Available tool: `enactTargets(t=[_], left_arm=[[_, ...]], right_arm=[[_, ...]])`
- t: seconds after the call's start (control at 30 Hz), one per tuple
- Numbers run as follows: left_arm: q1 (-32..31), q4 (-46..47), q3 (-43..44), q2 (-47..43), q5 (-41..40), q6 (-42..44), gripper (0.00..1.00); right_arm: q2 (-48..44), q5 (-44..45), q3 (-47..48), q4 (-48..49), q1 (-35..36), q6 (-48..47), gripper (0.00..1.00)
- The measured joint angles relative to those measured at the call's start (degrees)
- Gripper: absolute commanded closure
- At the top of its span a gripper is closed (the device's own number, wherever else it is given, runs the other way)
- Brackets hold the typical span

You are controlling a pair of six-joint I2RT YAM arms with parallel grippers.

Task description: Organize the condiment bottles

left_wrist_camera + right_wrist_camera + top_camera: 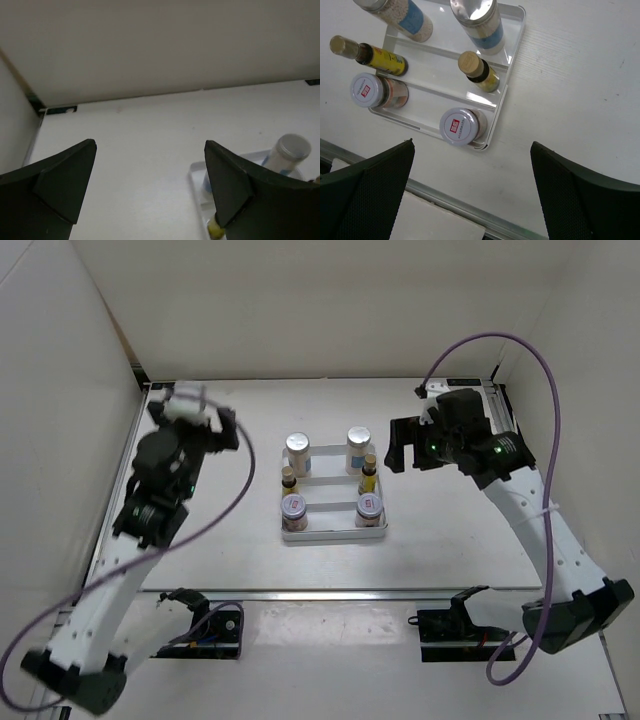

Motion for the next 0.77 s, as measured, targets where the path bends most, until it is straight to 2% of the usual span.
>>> enactTargets(t=[0.13, 0.23, 0.33, 0.43, 0.63, 0.77], left_arm=[[1.2, 8.0, -21.7, -19.1, -3.6, 4.8, 0.00], [1.8, 9.4, -34.9, -25.5, -6.2, 6.9, 0.00], [2.5, 8.6, -43.1, -27.5, -8.0, 7.3, 0.00], [2.7, 8.2, -47.3, -30.7, -9.6, 6.8, 0.00], [2.8, 15.2, -49.2, -36.0, -17.5, 5.7, 0.00], [2.9, 17.6, -52.3, -38.8, -15.9, 8.4, 0.00]], right_arm=[[-4.9, 1.9, -3.4, 0.0, 0.0, 0.3, 0.00], [-8.5, 4.1, -6.3, 0.2, 0.0, 1.1, 0.00], [-10.8, 7.1, -7.4, 0.0, 0.0, 1.5, 0.00], [-12.1, 10.4, -7.4, 0.2, 0.0, 2.4, 0.00], [-13.6, 17.3, -7.5, 0.2, -0.3, 3.8, 0.00], [-15.2, 19.8, -8.5, 0.0, -0.4, 4.3, 0.00]])
